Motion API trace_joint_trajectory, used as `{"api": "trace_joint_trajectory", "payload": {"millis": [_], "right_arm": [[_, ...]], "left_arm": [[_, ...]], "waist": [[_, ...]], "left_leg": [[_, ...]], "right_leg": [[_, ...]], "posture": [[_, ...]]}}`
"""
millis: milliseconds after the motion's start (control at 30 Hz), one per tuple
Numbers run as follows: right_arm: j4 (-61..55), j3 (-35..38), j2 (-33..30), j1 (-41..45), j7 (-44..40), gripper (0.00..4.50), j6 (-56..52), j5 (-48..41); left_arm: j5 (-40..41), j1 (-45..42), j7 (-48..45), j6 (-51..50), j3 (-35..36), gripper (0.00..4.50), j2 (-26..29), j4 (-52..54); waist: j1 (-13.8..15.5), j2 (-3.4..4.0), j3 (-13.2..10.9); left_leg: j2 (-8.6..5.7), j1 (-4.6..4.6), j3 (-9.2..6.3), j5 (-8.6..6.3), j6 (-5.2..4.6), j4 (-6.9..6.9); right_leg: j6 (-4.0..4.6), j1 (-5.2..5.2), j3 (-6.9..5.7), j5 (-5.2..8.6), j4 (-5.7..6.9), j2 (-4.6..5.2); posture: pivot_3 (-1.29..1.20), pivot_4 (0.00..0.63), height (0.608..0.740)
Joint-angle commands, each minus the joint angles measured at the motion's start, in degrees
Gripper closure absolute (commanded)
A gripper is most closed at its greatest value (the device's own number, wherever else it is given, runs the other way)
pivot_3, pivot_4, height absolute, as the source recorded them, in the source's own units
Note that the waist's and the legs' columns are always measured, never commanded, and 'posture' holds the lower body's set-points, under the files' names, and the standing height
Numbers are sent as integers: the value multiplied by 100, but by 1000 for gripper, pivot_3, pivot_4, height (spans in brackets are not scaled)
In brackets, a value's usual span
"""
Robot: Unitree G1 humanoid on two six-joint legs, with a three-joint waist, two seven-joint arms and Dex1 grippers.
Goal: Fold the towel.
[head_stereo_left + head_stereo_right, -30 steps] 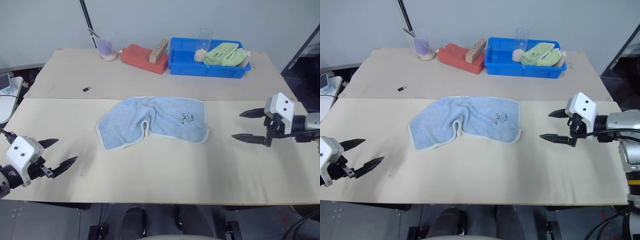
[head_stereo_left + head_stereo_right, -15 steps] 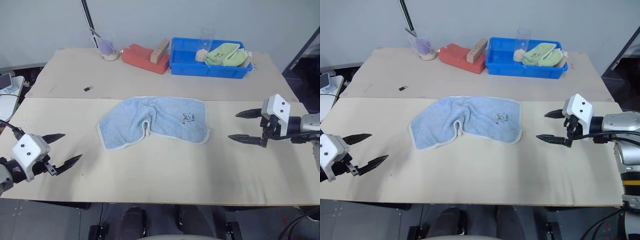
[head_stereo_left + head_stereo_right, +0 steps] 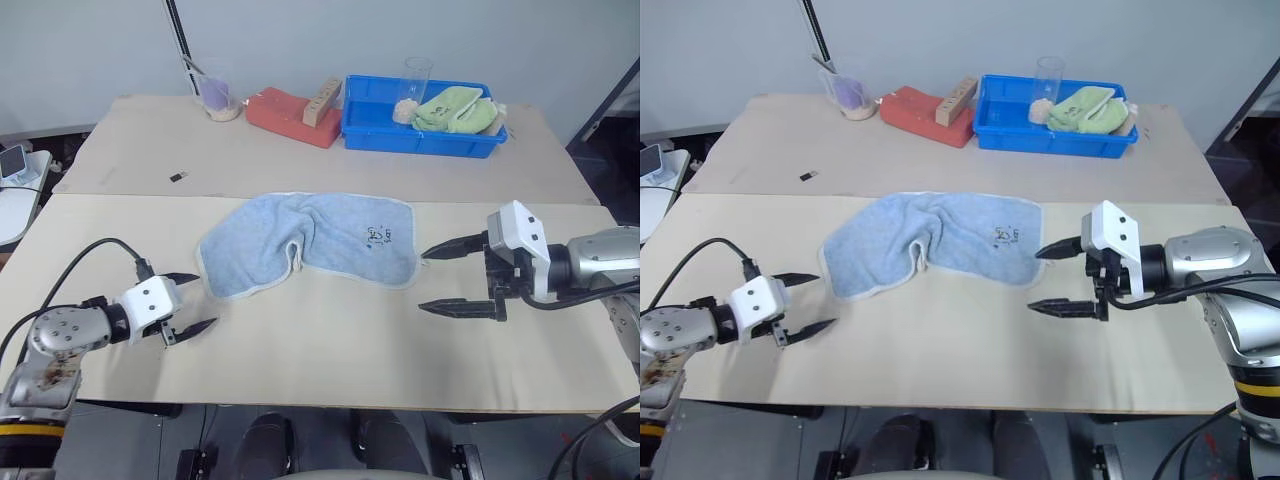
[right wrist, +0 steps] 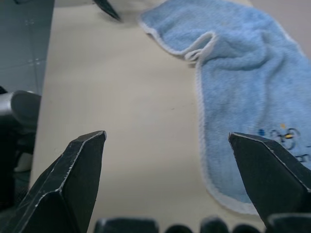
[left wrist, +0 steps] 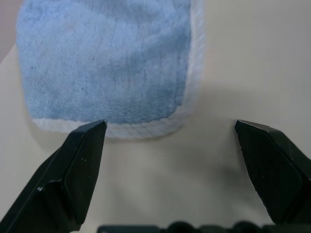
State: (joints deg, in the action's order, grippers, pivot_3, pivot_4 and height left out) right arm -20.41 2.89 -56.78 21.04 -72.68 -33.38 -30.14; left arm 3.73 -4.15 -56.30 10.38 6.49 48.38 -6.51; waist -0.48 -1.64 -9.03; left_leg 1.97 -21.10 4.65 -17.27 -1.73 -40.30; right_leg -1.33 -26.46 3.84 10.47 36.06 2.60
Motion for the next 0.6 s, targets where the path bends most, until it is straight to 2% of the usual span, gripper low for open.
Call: {"api": "trace_joint_trajectory", "payload": {"millis": [33, 267, 367, 600], "right_arm": [[-292, 67, -64, 137, -6, 38, -135, -233], [-349, -74, -37, 360, -20, 38, -168, -313], [-328, -125, -31, 451, -9, 0, -162, -327], [-273, -189, -62, 488, -57, 0, -87, -289]], "left_arm": [[-279, -286, 200, 382, -195, 0, -52, -489], [-533, -773, 287, 877, -657, 0, -231, -1285], [-601, -944, 358, 1048, -762, 827, -273, -1576], [-550, -1189, 265, 1192, -926, 4017, -259, -2042]], "waist": [[-3, 1, 1], [47, 12, 11], [81, 17, 15], [85, 17, 16]], "left_leg": [[0, 1, 0, 0, 0, 0], [0, 6, -2, 0, 0, -5], [-1, 6, -2, 0, 0, -10], [2, 6, -4, 0, 0, -15]], "right_leg": [[0, 1, 0, 0, 0, 0], [-1, 8, -1, 0, 5, 0], [-1, 10, -2, 0, 5, 1], [-2, 10, -3, 0, 12, -3]], "posture": [[0, 150, 684], [0, 150, 684], [0, 150, 684], [0, 150, 684]]}}
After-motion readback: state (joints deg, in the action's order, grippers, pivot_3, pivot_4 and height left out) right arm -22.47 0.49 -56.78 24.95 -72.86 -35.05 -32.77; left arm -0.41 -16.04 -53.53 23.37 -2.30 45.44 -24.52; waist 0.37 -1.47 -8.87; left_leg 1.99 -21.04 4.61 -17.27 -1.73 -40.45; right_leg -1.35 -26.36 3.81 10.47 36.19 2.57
